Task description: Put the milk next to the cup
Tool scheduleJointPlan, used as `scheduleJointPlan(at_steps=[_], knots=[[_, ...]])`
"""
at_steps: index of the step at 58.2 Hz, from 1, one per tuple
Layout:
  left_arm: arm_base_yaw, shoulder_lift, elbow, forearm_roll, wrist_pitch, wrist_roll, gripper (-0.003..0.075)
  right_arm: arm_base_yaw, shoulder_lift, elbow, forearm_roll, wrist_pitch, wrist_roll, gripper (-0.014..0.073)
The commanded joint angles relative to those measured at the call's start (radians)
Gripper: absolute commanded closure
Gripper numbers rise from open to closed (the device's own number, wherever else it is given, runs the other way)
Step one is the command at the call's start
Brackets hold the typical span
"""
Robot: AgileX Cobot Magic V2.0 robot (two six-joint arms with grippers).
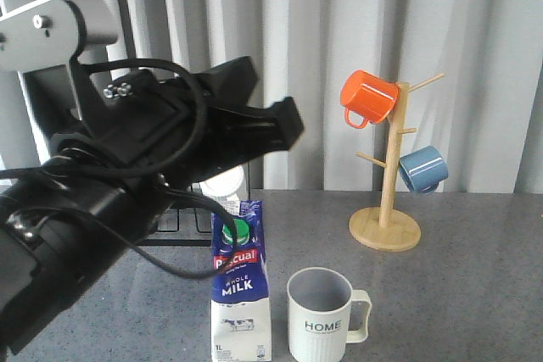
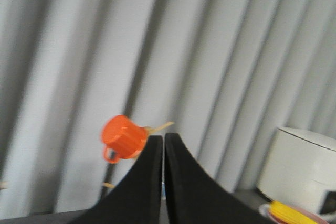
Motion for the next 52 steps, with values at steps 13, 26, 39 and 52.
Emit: scheduleJointPlan(at_steps=[13,26,39,52], knots=[[0.000,-0.143,0.078,0.649,0.366,-0.476,0.0728,-0.004,-0.003,-0.027,-0.002,-0.073,-0.011,0.0603],[0.176,-0.420,0.426,0.970,0.240,-0.834,0.0728,-0.004,-0.003,-0.027,-0.002,-0.078,-0.011,0.0603],[0.376,-0.739,0.831,0.949,0.182,-0.778,0.0728,-0.004,-0.003,-0.027,-0.002,-0.077,-0.011,0.0603],[0.503,-1.074,1.164,0.949,0.151,-0.757,0.0728,-0.004,-0.003,-0.027,-0.002,-0.076,-0.011,0.0603]])
